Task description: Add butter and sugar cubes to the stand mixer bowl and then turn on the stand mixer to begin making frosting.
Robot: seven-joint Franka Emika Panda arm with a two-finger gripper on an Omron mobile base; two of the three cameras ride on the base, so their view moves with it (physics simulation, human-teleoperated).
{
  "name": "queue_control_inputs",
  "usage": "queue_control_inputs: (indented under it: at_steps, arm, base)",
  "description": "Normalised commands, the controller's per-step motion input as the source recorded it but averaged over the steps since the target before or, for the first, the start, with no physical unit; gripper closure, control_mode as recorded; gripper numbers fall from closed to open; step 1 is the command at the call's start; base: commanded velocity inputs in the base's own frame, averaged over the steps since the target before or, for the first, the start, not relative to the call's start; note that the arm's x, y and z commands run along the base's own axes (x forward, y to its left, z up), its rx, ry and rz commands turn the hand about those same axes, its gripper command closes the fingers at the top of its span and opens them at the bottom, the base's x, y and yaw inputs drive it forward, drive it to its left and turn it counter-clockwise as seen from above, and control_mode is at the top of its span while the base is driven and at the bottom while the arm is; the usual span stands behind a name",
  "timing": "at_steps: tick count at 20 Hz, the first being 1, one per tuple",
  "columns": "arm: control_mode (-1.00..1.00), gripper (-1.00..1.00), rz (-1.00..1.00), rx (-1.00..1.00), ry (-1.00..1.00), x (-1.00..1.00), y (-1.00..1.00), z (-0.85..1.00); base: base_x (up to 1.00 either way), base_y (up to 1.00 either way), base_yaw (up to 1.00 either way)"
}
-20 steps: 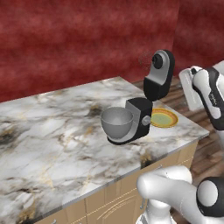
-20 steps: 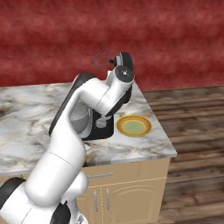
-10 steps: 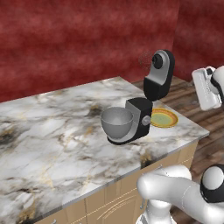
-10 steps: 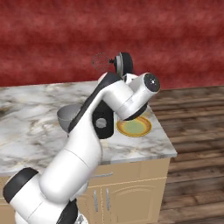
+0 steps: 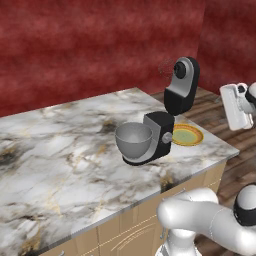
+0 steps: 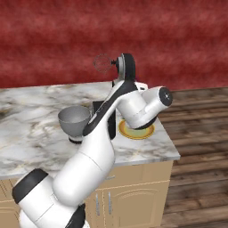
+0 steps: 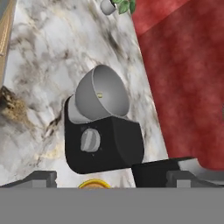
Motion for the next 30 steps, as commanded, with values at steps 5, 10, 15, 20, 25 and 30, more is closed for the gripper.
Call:
queue_control_inputs:
  at_steps: [5, 10, 15, 20, 25, 30]
  arm:
    - [-1.0, -1.0, 0.16, 0.0, 0.0, 0.25, -0.08, 0.0]
    - [-1.0, -1.0, 0.11, 0.0, -0.02, 0.21, -0.18, -0.05]
    - [-1.0, -1.0, 0.02, 0.0, -0.03, 0.09, -0.26, -0.22]
    - [-1.0, -1.0, 0.0, 0.0, -0.03, 0.12, -0.16, -0.32]
    - [-1.0, -1.0, 0.0, 0.0, 0.0, 0.23, -0.07, -0.28]
    - [-1.0, -1.0, 0.0, 0.0, 0.0, 0.28, 0.0, -0.22]
  base:
    - [0.0, 0.0, 0.0]
    - [0.0, 0.0, 0.0]
    - [0.0, 0.0, 0.0]
    - [0.0, 0.0, 0.0]
    - [0.0, 0.0, 0.0]
    - [0.0, 0.0, 0.0]
